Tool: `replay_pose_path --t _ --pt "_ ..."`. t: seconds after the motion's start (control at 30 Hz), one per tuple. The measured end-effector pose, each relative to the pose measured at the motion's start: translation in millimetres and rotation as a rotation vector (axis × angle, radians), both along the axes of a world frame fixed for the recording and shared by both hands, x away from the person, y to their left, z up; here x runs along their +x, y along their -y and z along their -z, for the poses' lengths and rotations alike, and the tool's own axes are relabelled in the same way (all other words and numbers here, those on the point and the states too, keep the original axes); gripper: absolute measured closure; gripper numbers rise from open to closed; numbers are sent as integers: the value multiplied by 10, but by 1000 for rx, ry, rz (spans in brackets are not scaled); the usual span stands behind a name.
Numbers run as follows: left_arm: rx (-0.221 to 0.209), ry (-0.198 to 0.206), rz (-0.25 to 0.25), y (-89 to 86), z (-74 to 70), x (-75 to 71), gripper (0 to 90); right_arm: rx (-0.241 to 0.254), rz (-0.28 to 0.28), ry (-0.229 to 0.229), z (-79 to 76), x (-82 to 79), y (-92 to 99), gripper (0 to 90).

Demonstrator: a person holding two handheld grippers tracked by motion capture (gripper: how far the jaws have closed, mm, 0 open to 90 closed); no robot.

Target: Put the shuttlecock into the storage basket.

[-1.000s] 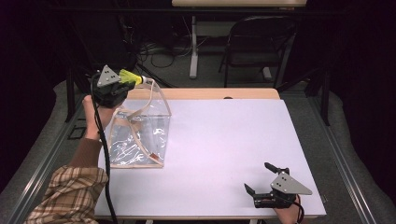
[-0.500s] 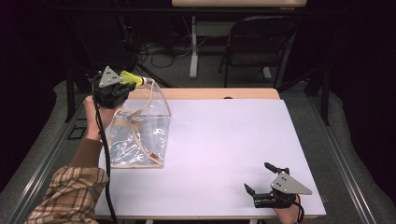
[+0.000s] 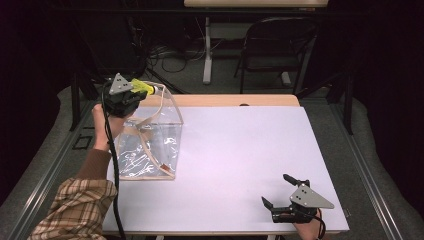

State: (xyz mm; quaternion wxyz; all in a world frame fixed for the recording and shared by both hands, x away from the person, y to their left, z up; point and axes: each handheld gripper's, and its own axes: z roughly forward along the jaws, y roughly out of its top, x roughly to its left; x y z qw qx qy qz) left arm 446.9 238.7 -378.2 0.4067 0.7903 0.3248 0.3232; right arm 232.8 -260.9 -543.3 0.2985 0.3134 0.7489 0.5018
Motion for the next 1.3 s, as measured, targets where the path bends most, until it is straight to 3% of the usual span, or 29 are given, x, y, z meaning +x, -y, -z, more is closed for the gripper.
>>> replay_pose_path --t 1.3 --pt "12 -74 10 -1 161 108 889 2 0 2 1 1 0 9"
